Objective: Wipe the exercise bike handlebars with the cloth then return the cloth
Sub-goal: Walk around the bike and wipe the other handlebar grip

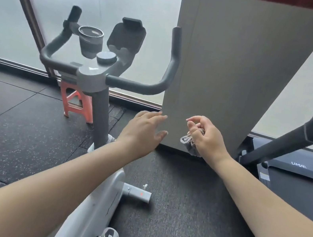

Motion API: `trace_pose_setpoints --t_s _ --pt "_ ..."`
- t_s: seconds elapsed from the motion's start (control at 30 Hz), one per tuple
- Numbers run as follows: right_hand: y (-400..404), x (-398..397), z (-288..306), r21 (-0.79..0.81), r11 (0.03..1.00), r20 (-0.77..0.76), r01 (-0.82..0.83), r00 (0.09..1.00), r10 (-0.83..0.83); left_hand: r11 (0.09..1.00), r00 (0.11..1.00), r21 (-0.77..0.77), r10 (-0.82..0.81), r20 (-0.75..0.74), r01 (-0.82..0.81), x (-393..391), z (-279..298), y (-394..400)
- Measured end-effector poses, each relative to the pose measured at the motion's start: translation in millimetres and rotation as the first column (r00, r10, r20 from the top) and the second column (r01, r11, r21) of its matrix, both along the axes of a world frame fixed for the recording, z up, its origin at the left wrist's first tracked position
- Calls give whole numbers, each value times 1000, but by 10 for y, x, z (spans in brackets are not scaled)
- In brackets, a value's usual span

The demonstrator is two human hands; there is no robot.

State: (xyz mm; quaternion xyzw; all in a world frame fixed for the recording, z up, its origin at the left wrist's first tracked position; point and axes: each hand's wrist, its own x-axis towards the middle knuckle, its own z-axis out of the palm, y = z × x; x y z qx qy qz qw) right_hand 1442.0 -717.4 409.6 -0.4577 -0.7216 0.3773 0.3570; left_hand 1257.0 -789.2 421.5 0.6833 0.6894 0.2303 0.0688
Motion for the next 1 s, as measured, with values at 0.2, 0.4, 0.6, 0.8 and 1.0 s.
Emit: trace_pose_setpoints --t_s 0.2,0.4,0.6,0.8,1.0 --pt "361 -261 343 33 991 -177 -133 975 137 993 939 65 -115 324 99 134 355 407" --pt "952 -471 556 89 966 -238 -243 936 258 990 876 110 -126 466 84 141 540 899" --pt "1420 -574 770 65 900 -392 -430 819 419 983 838 161 -15 546 -87 39 606 1388" --pt "1881 -734 836 126 944 -346 -307 878 331 940 688 120 142 712 -319 -240 660 1632" --pt "2316 -892 641 116 976 -256 -186 944 210 934 337 29 99 936 -357 -626 787 1867"
